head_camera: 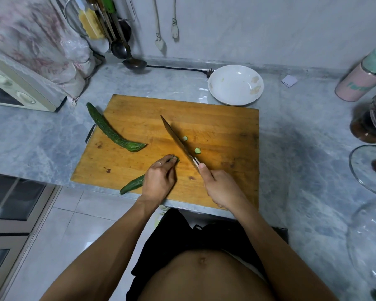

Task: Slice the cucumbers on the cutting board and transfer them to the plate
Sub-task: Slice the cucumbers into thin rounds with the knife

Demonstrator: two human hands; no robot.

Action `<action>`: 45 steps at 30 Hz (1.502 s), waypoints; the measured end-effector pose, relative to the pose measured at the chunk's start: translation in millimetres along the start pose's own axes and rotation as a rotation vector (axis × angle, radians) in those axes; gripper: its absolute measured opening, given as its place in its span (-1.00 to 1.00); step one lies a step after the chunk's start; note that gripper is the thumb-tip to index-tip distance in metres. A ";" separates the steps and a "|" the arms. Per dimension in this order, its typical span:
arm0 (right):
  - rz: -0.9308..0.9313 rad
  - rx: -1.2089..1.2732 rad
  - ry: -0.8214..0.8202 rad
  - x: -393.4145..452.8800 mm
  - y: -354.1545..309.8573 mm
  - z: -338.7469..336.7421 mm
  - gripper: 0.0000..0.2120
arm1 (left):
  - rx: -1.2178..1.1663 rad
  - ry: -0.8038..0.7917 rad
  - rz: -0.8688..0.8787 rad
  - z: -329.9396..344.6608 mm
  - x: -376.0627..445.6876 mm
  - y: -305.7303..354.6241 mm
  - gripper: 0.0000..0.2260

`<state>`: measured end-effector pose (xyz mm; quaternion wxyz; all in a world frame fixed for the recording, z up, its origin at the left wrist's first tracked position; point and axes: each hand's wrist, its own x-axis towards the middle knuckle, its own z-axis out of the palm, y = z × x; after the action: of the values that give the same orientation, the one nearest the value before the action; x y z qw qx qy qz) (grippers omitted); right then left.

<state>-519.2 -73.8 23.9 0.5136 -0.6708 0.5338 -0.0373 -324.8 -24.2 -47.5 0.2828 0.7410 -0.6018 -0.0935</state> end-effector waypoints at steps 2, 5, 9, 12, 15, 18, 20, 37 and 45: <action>-0.039 -0.031 0.025 -1.9 5.7 -4.3 -0.33 | -0.066 0.017 -0.035 -5.0 1.9 3.3 -0.72; -0.118 -0.152 0.070 -6.0 12.0 -11.4 -0.41 | -0.195 0.286 -0.074 -25.6 8.1 16.3 -0.75; -0.221 -0.406 0.119 -9.4 13.7 -28.1 -0.52 | -0.239 0.473 0.115 -59.4 23.2 44.7 -0.80; -0.303 -0.604 0.173 -10.8 12.3 -34.0 -0.58 | -0.083 0.101 0.131 -60.9 41.0 52.6 -0.63; -0.358 -0.709 0.201 -12.0 14.1 -35.5 -0.57 | 0.141 -0.216 -0.067 -51.9 55.8 60.6 -0.37; -0.385 -0.769 0.210 -14.4 18.8 -38.1 -0.55 | 0.133 -0.345 -0.160 -42.7 67.7 70.3 -0.41; -0.395 -0.782 0.213 -16.8 22.9 -38.8 -0.53 | 0.020 -0.384 -0.176 -36.3 77.0 74.6 -0.54; -0.437 -0.722 0.252 -22.6 40.4 -42.3 -0.52 | 0.076 -0.323 -0.111 -32.3 95.0 50.2 -0.94; -0.364 -0.679 0.233 -24.3 40.6 -36.8 -0.54 | 0.051 -0.196 -0.084 -29.5 97.0 49.8 -0.83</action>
<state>-579.2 -75.4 23.7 0.1838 -0.8772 0.4429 -0.0247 -327.4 -112.5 22.8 0.1997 0.7599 -0.5971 -0.1619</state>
